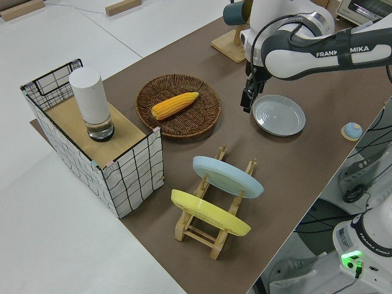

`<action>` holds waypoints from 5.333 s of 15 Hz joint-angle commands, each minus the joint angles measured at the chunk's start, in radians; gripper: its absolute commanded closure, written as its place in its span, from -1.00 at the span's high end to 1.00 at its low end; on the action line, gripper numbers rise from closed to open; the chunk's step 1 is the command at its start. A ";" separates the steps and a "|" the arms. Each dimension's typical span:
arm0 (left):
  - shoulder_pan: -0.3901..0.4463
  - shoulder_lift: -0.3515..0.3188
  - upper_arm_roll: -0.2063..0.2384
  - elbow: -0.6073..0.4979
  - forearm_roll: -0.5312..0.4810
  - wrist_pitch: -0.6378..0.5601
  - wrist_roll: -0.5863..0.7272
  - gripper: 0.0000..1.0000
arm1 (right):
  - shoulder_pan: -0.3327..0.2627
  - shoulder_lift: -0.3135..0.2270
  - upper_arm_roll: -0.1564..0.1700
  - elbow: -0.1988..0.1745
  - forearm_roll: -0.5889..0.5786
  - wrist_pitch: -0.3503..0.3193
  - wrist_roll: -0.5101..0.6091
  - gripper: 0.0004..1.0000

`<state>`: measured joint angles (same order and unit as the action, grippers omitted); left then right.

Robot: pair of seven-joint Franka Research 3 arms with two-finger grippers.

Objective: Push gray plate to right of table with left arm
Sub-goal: 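Move the left gripper down toward the gray plate's near edge, then lower the left gripper against the gray plate's rim, then push the gray plate with the left gripper toward the toaster oven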

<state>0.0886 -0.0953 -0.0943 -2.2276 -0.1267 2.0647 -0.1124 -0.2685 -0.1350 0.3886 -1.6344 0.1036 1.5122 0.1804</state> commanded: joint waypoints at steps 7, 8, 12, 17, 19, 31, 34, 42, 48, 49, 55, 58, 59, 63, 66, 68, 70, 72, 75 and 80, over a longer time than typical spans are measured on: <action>0.017 -0.041 -0.015 -0.142 -0.071 0.118 0.056 0.94 | -0.015 -0.015 0.007 -0.018 0.018 0.002 0.002 0.99; 0.017 -0.041 -0.016 -0.176 -0.083 0.156 0.059 0.94 | -0.015 -0.015 0.007 -0.018 0.018 0.002 0.002 0.99; 0.013 -0.035 -0.065 -0.259 -0.165 0.241 0.062 0.92 | -0.015 -0.015 0.006 -0.018 0.018 0.002 0.002 0.99; 0.011 -0.027 -0.105 -0.279 -0.172 0.244 0.062 0.86 | -0.017 -0.015 0.007 -0.018 0.018 0.003 0.002 0.99; 0.011 -0.027 -0.110 -0.283 -0.172 0.244 0.062 0.80 | -0.015 -0.015 0.007 -0.018 0.018 0.002 0.002 0.99; 0.013 -0.012 -0.144 -0.334 -0.169 0.282 0.086 -0.74 | -0.017 -0.015 0.007 -0.018 0.018 0.002 0.002 0.99; 0.014 -0.012 -0.144 -0.337 -0.166 0.282 0.086 -0.98 | -0.017 -0.015 0.007 -0.018 0.018 0.003 0.002 0.99; 0.002 -0.012 -0.145 -0.345 -0.163 0.285 0.074 -1.00 | -0.015 -0.015 0.007 -0.018 0.018 0.002 0.002 0.99; -0.191 0.026 -0.144 -0.342 -0.234 0.363 -0.067 -1.00 | -0.015 -0.015 0.007 -0.018 0.018 0.002 0.002 0.99; -0.228 0.041 -0.144 -0.340 -0.243 0.397 -0.110 -1.00 | -0.017 -0.015 0.007 -0.018 0.018 0.002 0.002 0.99; -0.441 0.141 -0.140 -0.255 -0.335 0.483 -0.278 -1.00 | -0.017 -0.015 0.007 -0.018 0.018 0.002 0.002 0.99; -0.524 0.227 -0.142 -0.175 -0.340 0.551 -0.372 -1.00 | -0.015 -0.015 0.007 -0.018 0.018 0.002 0.002 0.99; -0.544 0.248 -0.143 -0.141 -0.338 0.551 -0.403 -1.00 | -0.017 -0.015 0.007 -0.018 0.018 0.002 0.002 0.99; -0.624 0.325 -0.144 -0.044 -0.341 0.575 -0.473 -1.00 | -0.015 -0.015 0.007 -0.018 0.018 0.002 0.002 0.99; -0.684 0.354 -0.136 0.008 -0.341 0.595 -0.539 -1.00 | -0.015 -0.015 0.007 -0.018 0.018 0.002 0.002 0.99; -0.702 0.368 -0.136 0.031 -0.341 0.595 -0.561 -1.00 | -0.017 -0.015 0.007 -0.018 0.018 0.002 0.002 0.99; -0.721 0.388 -0.136 0.058 -0.346 0.600 -0.576 -1.00 | -0.015 -0.017 0.006 -0.018 0.018 0.002 0.002 0.99; -0.742 0.410 -0.136 0.086 -0.360 0.606 -0.587 -1.00 | -0.015 -0.015 0.007 -0.018 0.018 0.002 0.002 0.99; -0.741 0.414 -0.136 0.094 -0.358 0.606 -0.581 -0.92 | -0.015 -0.015 0.007 -0.018 0.018 0.002 0.002 0.99; -0.702 0.399 -0.156 0.077 -0.358 0.592 -0.581 0.42 | -0.015 -0.015 0.006 -0.018 0.018 0.002 0.002 0.99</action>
<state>-0.6269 0.2883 -0.2416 -2.1568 -0.4672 2.6545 -0.6906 -0.2685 -0.1350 0.3886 -1.6344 0.1036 1.5122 0.1804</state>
